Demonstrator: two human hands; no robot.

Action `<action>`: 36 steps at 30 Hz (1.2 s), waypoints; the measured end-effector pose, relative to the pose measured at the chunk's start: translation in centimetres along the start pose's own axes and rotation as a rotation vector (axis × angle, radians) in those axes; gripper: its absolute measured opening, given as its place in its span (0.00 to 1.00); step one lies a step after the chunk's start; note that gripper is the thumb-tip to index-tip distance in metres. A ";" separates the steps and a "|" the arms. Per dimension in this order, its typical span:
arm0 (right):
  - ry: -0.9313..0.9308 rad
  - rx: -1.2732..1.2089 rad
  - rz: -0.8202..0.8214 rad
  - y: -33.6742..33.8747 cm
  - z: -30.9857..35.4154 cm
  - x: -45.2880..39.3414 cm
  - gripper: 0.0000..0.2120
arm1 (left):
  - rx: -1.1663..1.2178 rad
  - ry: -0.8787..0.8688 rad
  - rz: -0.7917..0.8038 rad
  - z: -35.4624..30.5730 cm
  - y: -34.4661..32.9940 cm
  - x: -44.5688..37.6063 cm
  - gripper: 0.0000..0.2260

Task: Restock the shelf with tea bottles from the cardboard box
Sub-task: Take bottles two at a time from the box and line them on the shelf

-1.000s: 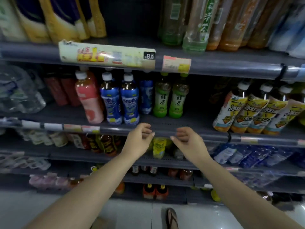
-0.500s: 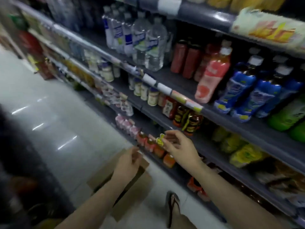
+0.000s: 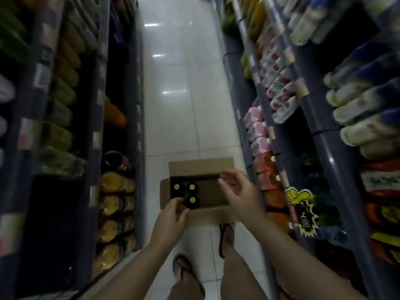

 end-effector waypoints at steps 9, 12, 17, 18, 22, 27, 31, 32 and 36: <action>0.033 0.152 0.278 -12.4 -14.7 -10.7 0.12 | 0.148 0.272 -0.027 13.3 -14.4 -8.4 0.15; 0.054 0.203 0.311 -15.4 -20.6 -13.5 0.14 | 0.206 0.324 -0.037 17.2 -19.1 -11.6 0.16; 0.075 0.291 0.339 -19.0 -29.3 -16.9 0.17 | 0.265 0.400 -0.120 22.7 -24.7 -15.9 0.17; 0.082 0.311 0.348 -19.7 -30.7 -17.5 0.17 | 0.263 0.415 -0.133 23.7 -25.6 -16.4 0.17; 0.103 0.396 0.370 -22.2 -35.2 -19.1 0.17 | 0.227 0.463 -0.151 27.1 -28.2 -17.8 0.21; 0.176 0.493 0.385 -25.1 -38.1 -20.5 0.22 | 0.229 0.421 -0.135 28.0 -30.2 -20.3 0.30; 0.159 0.502 0.436 -26.6 -40.3 -21.4 0.28 | 0.152 0.456 -0.140 29.0 -31.6 -22.1 0.36; 0.161 0.497 0.439 -26.8 -40.8 -21.7 0.29 | 0.108 0.454 -0.145 29.2 -31.8 -22.3 0.36; 0.122 0.454 0.384 -27.0 -42.7 -22.9 0.27 | 0.045 0.424 -0.118 29.6 -32.9 -23.2 0.34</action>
Point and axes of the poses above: each hand's wrist, its own x-axis away from the middle knuckle, its own y-axis out of the back of the hand, z = x × y, the point moved 7 cm from there along -x, towards the middle knuckle, and after that the axes turned 6 degrees about -z, right-handed, at the moved point
